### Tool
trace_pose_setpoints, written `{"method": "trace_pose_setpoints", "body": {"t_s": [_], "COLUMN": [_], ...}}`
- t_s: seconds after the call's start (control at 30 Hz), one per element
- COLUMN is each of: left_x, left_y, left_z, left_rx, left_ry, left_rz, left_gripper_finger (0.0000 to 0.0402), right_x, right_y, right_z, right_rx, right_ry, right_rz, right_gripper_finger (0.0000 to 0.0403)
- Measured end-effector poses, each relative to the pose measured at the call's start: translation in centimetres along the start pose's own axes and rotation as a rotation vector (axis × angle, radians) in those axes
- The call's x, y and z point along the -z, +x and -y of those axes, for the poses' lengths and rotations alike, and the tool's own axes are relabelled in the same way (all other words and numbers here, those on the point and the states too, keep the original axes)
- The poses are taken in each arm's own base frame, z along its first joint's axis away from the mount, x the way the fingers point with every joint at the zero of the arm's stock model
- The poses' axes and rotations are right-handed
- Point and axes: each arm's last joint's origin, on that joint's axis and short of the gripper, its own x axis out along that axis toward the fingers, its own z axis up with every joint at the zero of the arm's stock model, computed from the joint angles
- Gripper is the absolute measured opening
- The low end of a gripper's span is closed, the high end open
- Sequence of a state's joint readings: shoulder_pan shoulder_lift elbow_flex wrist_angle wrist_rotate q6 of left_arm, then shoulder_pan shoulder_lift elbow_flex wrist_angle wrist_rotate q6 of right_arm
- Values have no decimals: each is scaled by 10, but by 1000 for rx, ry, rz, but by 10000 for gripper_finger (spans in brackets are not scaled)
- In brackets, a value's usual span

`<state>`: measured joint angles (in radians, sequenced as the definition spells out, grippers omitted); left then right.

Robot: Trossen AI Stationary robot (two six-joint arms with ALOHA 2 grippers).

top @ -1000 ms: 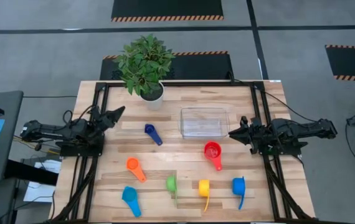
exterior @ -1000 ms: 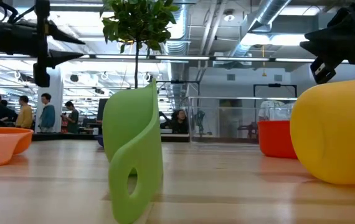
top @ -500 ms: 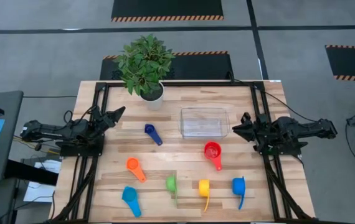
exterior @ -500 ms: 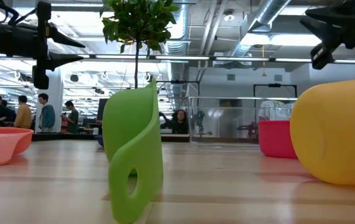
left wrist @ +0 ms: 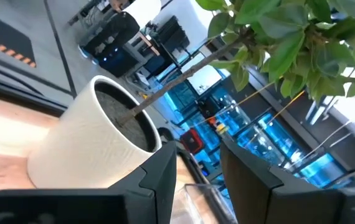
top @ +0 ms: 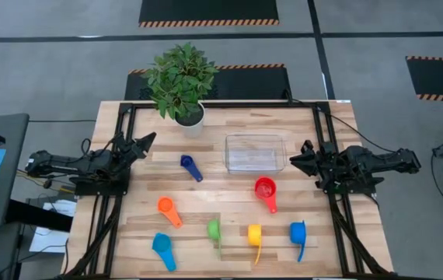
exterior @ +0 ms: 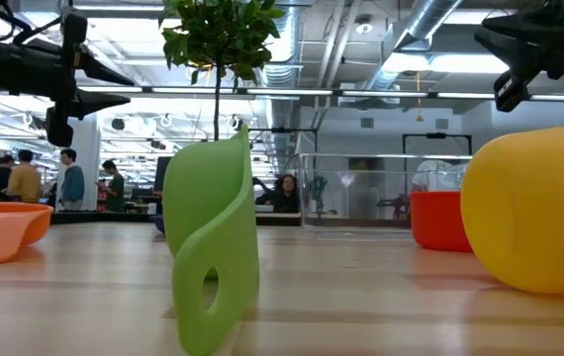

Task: Nest measuring cups in basket
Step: Put the red measuring cup into the transparent bin

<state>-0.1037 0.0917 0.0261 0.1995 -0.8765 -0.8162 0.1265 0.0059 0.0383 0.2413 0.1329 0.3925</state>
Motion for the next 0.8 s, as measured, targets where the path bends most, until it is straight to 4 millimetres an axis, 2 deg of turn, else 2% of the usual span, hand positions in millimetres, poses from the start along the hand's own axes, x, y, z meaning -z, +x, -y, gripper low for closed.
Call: {"method": "trace_pose_setpoints", "body": {"t_s": [0.27, 0.43, 0.5, 0.6, 0.8], "left_x": [-2, -28, -45, -64, -60], "left_y": [0, -6, -8, 1, 50], "left_z": [4, 35, 55, 96, 189], "left_rx": [63, 449, 570, 634, 658], "left_ry": [1, -43, 6, 172, 627], "left_rz": [-19, 74, 114, 83, -198], "left_gripper_finger": [116, 116, 114, 101, 70], "right_x": [-2, -19, -27, -37, -41], "right_y": [0, -2, -4, -8, -10], "right_z": [-1, -8, -11, -14, -15], "right_rx": [-9, -80, -114, -160, -176], "right_ry": [2, 27, 39, 55, 60], "right_rz": [21, 192, 275, 384, 423], "right_gripper_finger": [93, 93, 93, 93, 93]}}
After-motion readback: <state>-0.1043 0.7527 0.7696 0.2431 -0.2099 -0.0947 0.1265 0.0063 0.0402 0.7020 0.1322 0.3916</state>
